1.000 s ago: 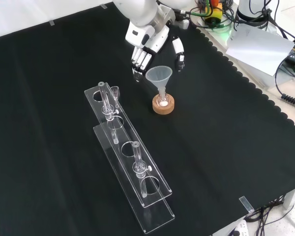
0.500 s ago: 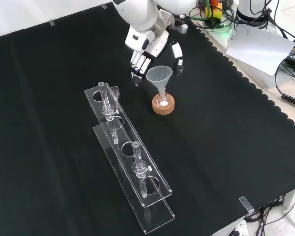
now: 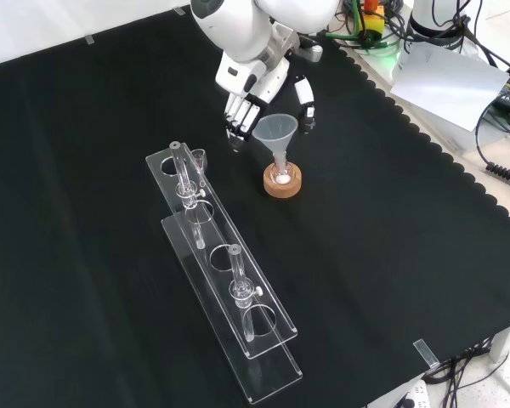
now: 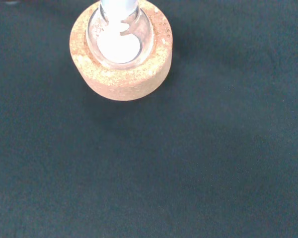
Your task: Remove the funnel from the round-bottom flask.
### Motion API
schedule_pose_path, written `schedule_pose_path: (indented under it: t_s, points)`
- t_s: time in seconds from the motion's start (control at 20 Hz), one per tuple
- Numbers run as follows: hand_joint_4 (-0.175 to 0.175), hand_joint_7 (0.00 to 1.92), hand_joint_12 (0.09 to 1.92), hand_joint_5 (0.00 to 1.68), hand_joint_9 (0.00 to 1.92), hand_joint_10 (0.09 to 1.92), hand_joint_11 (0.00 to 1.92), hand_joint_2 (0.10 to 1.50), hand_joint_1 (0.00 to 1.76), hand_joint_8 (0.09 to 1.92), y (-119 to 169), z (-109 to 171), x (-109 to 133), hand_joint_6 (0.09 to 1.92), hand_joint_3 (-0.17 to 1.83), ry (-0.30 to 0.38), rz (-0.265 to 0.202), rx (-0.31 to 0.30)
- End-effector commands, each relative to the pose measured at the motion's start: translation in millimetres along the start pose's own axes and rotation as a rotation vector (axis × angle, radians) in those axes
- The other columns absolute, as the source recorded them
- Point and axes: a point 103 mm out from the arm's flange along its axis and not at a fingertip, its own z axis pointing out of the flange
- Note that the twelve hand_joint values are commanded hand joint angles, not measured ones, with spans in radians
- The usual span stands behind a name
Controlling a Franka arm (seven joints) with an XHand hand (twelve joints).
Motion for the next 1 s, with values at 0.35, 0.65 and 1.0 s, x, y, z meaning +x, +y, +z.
schedule_pose_path:
  t_s: [0.35, 0.65, 1.0]
  points:
    - [-0.042, 0.04, 1.43, 0.09, 0.29, 0.75, 0.38, 0.66, 0.56, 0.69, 5.4, 9.2, -1.0, 0.09, 0.38, -0.014, -0.013, 0.004]
    - [-0.055, 0.24, 1.38, 0.21, 0.54, 0.64, 0.45, 0.67, 0.66, 0.68, 3.2, 3.2, 6.3, 0.09, 0.42, -0.133, 0.019, -0.112]
    - [-0.024, 0.69, 1.24, 0.67, 0.99, 0.4, 0.69, 0.72, 0.79, 0.57, -2.7, -14.6, 17.8, 0.2, 0.58, -0.25, 0.049, -0.258]
